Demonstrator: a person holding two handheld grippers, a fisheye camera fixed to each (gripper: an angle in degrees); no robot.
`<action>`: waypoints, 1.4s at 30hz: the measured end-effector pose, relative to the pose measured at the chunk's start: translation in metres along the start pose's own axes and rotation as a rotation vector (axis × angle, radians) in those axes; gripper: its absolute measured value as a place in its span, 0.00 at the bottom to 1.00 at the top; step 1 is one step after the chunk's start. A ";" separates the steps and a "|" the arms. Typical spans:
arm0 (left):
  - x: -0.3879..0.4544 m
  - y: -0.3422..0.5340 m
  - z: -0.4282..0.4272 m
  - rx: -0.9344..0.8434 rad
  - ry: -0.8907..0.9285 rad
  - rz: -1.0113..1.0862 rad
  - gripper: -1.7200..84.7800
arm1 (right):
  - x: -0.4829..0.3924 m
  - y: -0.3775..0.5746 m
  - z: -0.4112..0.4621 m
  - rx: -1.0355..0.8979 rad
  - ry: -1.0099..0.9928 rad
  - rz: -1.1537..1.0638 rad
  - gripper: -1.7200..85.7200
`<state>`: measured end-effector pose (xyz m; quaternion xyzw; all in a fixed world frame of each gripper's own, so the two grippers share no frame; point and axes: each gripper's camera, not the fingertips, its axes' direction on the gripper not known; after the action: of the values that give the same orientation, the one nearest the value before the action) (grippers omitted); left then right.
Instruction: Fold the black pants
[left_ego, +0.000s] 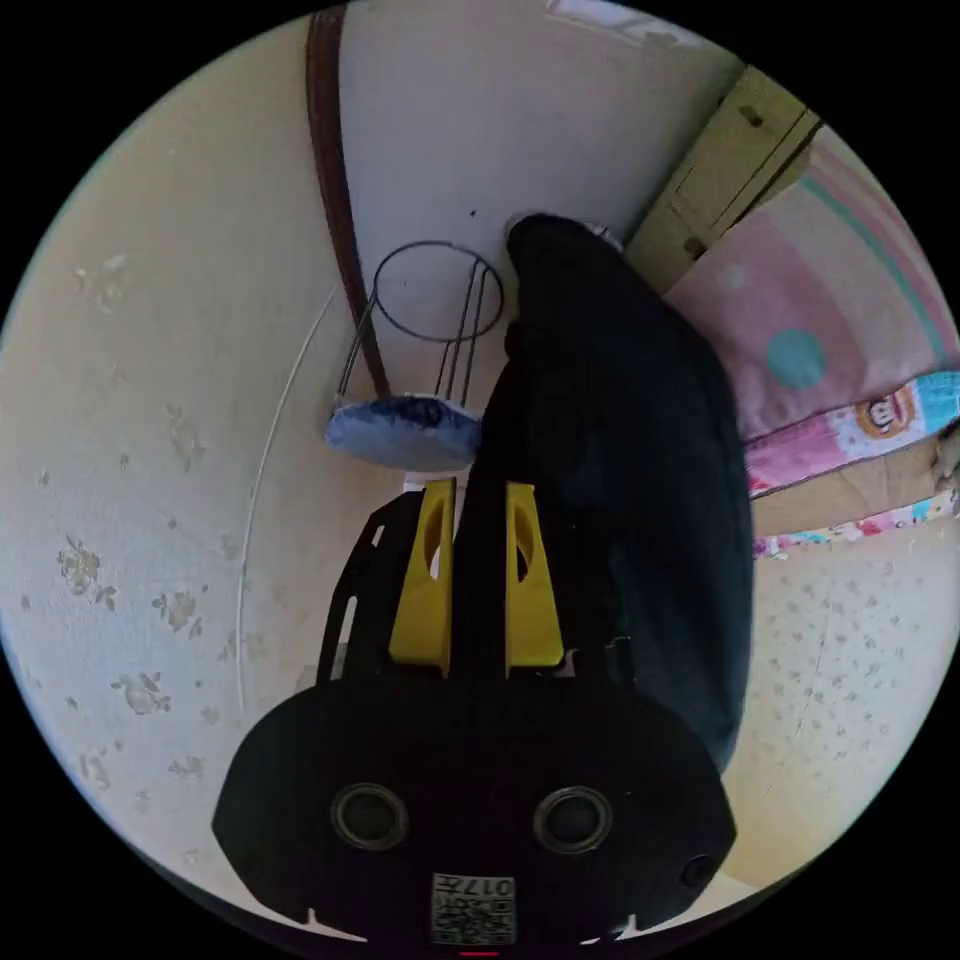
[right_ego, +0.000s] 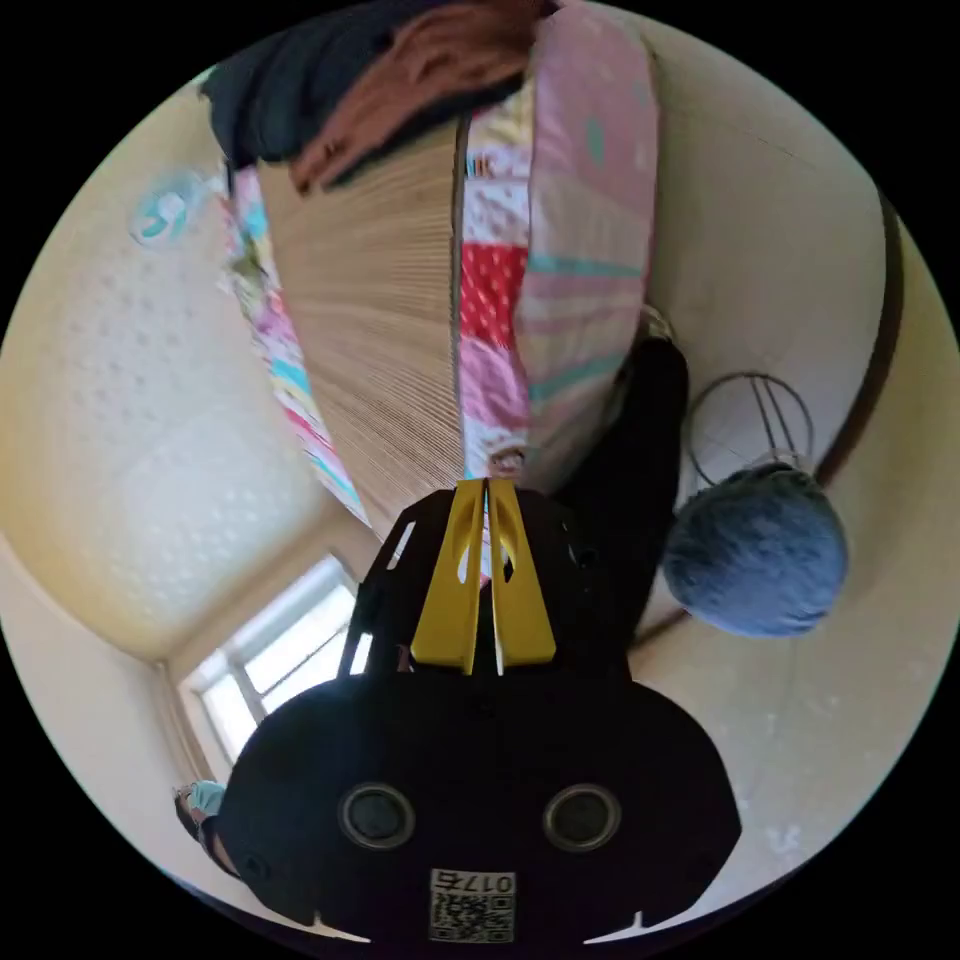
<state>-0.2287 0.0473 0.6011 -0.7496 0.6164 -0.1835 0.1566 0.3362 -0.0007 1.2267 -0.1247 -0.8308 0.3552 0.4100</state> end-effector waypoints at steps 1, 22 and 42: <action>0.047 -0.006 -0.020 0.085 0.066 0.093 0.09 | 0.021 0.030 -0.015 0.118 -0.161 -0.001 0.02; 0.365 0.139 0.401 -0.343 -1.070 1.225 0.01 | 0.225 0.258 0.074 0.601 -0.953 0.159 0.02; 0.162 -0.035 0.310 0.038 -0.378 0.753 0.01 | 0.217 0.202 0.108 0.767 -1.124 -0.068 0.15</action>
<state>-0.0255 -0.1020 0.3563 -0.4896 0.8042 0.0160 0.3367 0.0993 0.1996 1.1709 0.2592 -0.7364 0.6222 -0.0579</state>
